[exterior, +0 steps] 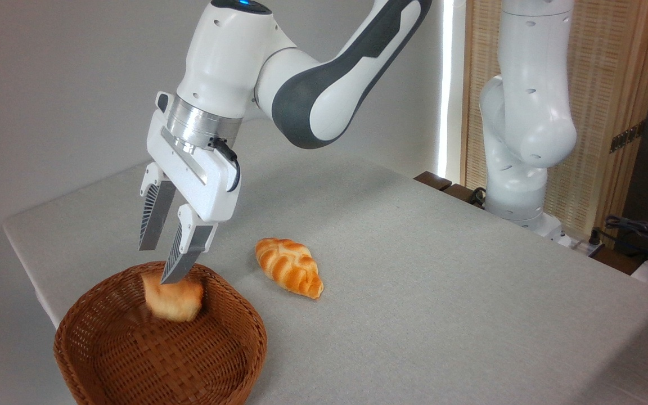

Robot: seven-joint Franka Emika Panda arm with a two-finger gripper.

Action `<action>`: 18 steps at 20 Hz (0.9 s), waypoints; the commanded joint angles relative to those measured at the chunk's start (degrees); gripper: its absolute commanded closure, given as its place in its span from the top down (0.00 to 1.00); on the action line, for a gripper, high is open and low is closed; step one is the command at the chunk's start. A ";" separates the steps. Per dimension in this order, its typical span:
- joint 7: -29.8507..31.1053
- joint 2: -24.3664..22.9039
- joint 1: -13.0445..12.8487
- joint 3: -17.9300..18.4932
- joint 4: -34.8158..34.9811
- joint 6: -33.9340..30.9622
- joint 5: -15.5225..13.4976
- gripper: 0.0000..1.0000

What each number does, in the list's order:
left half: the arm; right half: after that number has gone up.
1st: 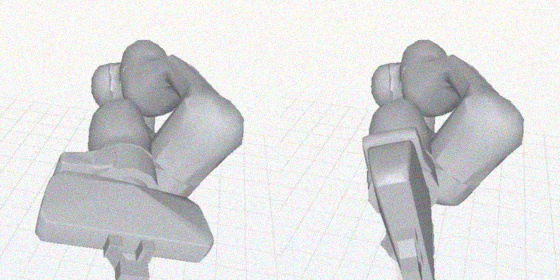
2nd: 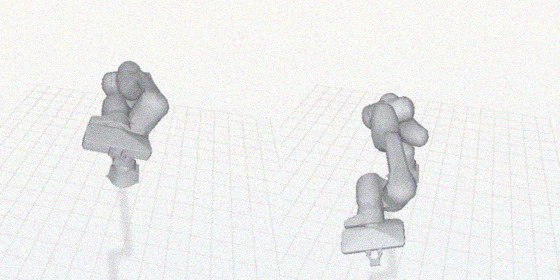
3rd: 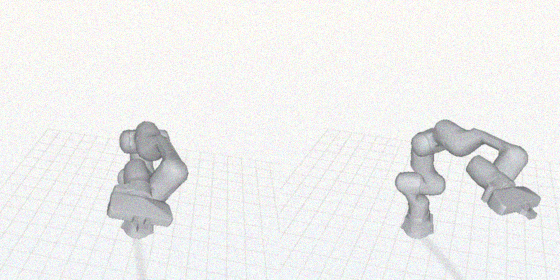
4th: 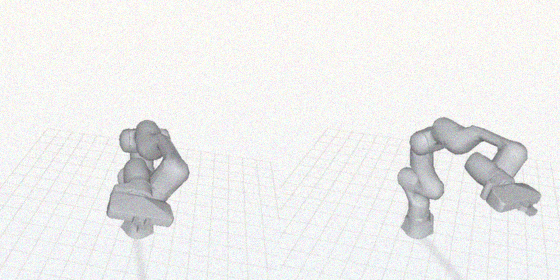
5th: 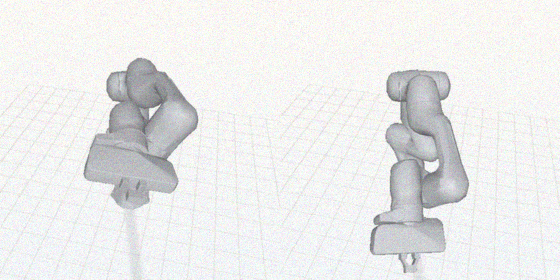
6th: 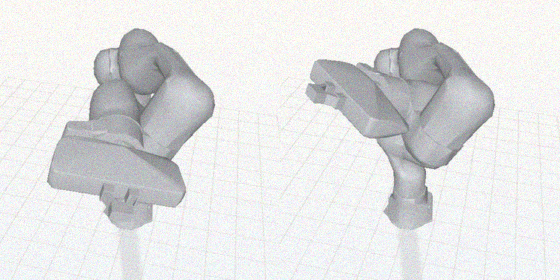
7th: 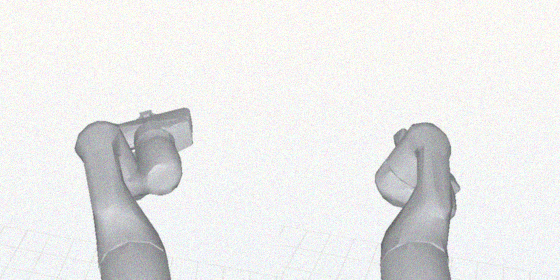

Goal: Put bread into the basket

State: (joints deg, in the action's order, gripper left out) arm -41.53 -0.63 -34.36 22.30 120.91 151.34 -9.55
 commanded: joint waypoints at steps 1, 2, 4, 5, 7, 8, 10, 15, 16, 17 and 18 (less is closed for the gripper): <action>-0.04 0.28 -0.44 0.37 -0.50 0.80 -1.17 1.00; -0.04 0.28 -0.44 0.37 -0.50 0.80 -1.17 1.00; -0.04 0.19 -0.44 0.37 -0.50 0.80 -1.17 1.00; -0.13 -0.07 -0.44 0.37 -0.50 0.71 -1.17 1.00; -0.13 -0.94 -0.36 0.46 -0.50 0.36 -1.17 1.00; -0.04 -1.91 -0.27 0.64 -0.41 0.01 -1.17 1.00; 0.04 -3.93 -0.27 0.72 -0.41 -4.01 -1.08 1.00; -0.04 -9.11 -0.27 2.22 -0.50 -15.53 4.44 1.00; 0.04 -9.82 -0.27 2.48 -0.50 -17.37 5.15 1.00; 0.39 -10.78 -0.18 2.57 -0.50 -19.91 5.94 1.00; 1.09 -11.66 -0.18 2.74 -0.76 -22.90 7.25 1.00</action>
State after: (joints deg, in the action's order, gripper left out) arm -41.54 -9.20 -34.29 24.24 120.35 135.44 -5.36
